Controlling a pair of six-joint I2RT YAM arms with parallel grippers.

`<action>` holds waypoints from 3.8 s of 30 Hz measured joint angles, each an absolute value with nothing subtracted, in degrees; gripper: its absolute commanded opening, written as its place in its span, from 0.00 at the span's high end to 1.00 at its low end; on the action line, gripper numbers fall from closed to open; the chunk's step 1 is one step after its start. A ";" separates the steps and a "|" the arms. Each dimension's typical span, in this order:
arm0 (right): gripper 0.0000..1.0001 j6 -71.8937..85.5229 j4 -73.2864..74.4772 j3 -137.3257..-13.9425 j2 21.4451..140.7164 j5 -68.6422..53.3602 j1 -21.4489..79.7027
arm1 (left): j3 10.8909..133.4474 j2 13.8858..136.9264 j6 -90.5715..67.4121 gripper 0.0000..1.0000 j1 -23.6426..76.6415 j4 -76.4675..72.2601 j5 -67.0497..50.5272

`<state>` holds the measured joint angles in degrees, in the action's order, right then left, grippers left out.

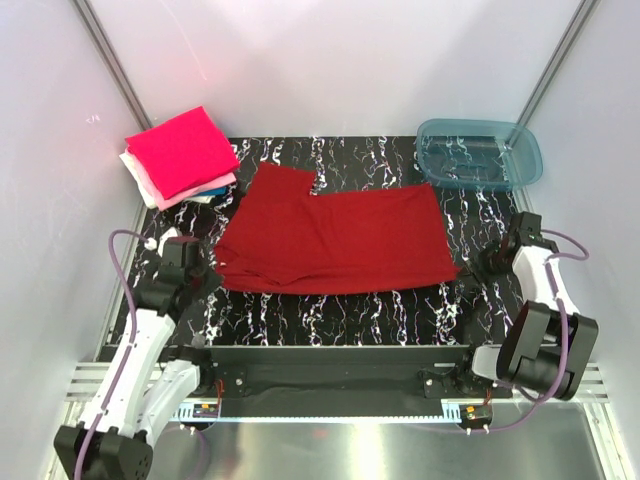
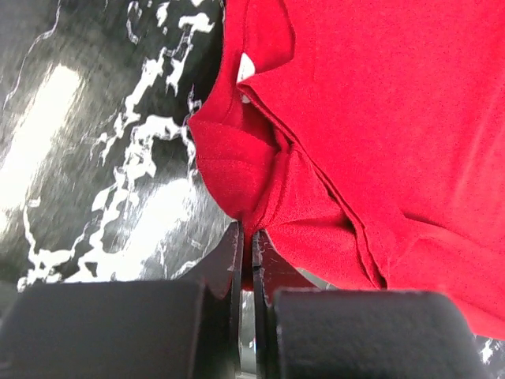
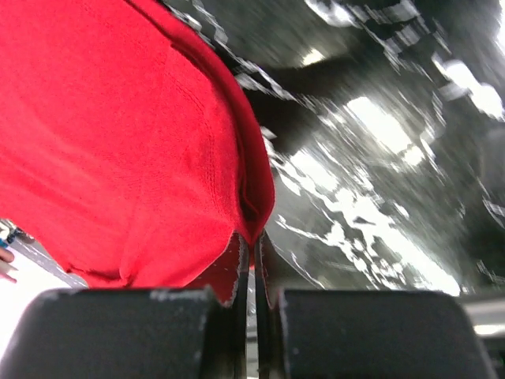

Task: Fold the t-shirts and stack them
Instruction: Fold the tshirt

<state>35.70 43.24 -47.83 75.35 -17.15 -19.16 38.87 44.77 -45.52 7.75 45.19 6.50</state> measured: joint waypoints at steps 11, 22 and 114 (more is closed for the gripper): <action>0.21 40.82 52.75 -43.11 55.64 -12.29 -21.45 | 38.94 29.98 -49.91 0.36 8.29 60.80 5.13; 0.01 44.82 51.88 -44.18 44.10 -13.61 -21.65 | 51.77 35.75 -42.70 0.21 8.29 63.00 6.28; 0.08 34.06 39.35 -86.00 102.28 8.27 9.13 | 97.14 106.45 -14.81 1.00 18.50 51.09 -1.61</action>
